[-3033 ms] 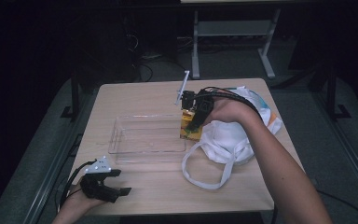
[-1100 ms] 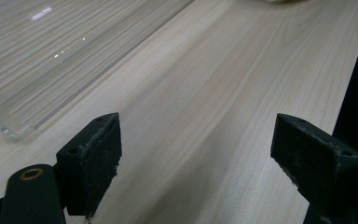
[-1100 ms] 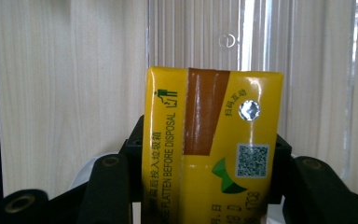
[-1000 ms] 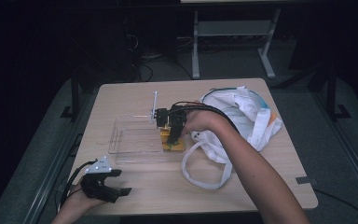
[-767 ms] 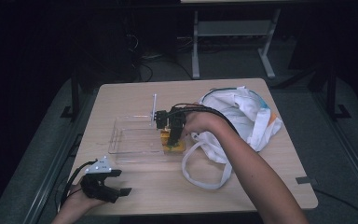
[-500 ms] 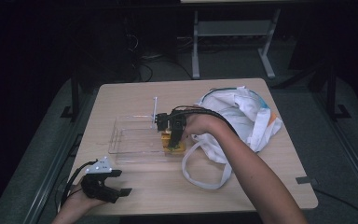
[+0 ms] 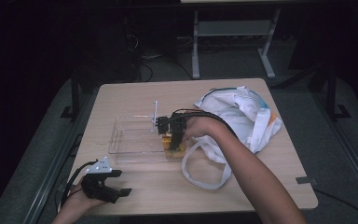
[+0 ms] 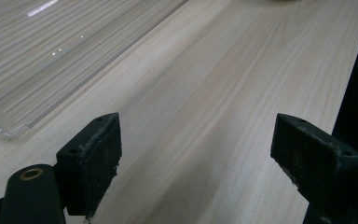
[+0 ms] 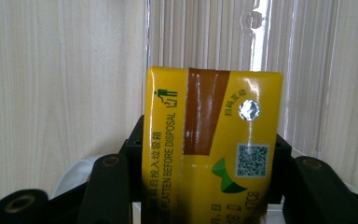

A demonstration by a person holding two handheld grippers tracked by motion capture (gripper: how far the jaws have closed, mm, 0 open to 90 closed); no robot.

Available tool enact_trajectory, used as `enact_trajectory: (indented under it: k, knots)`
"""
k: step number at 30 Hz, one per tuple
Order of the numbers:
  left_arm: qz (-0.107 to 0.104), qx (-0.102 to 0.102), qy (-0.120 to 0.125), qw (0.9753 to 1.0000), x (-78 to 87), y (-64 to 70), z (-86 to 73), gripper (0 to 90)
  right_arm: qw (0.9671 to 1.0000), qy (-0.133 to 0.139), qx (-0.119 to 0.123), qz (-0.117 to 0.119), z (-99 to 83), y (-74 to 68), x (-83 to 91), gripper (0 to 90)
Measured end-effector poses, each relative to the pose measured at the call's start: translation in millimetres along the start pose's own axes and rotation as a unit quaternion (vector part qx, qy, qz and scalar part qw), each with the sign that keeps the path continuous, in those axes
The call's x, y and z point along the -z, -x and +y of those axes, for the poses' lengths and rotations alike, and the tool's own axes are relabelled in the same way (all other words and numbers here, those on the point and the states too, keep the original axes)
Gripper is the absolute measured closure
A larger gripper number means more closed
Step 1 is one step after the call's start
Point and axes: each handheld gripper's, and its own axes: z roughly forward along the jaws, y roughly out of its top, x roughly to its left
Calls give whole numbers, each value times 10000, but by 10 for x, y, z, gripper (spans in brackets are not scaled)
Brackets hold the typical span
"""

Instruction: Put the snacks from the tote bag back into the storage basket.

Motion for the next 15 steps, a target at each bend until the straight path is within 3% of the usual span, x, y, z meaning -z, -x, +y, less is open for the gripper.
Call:
enact_trajectory:
  k: [15]
  knots:
    - [6,-40,-16,10000,5,-3,1,159,9999,-16,-43,123,-15,33,-54,506]
